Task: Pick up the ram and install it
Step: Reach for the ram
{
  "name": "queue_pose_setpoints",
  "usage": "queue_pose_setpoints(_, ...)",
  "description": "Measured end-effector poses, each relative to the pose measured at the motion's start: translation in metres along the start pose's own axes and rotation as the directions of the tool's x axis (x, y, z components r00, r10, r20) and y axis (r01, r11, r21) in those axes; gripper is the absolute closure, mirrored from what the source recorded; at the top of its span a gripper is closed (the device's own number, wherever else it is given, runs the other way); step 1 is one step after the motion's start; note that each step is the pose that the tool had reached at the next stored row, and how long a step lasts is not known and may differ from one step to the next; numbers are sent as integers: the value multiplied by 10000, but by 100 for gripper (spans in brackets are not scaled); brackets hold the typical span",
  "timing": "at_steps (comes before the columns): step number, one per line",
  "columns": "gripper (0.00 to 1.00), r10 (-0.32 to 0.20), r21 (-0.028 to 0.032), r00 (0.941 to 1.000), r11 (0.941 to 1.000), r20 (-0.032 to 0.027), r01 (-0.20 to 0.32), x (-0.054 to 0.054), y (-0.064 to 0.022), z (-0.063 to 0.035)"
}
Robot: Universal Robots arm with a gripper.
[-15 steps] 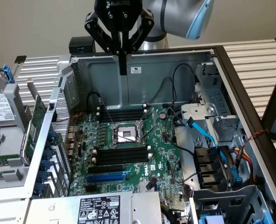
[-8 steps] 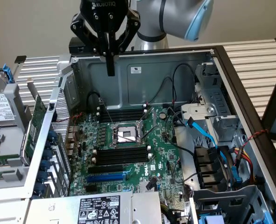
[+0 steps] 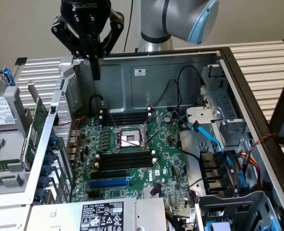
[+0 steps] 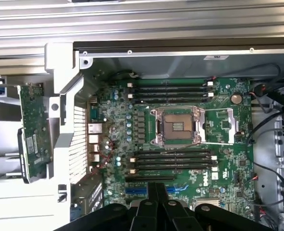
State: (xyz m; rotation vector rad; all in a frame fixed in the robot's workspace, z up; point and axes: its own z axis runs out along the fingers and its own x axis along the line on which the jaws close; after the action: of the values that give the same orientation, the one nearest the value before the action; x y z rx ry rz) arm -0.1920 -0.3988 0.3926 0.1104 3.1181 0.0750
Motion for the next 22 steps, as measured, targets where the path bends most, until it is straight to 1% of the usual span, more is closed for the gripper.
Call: queue_pose_setpoints(22, 89, 1, 0, 10000, 10000, 0, -1, 997, -70, -19)
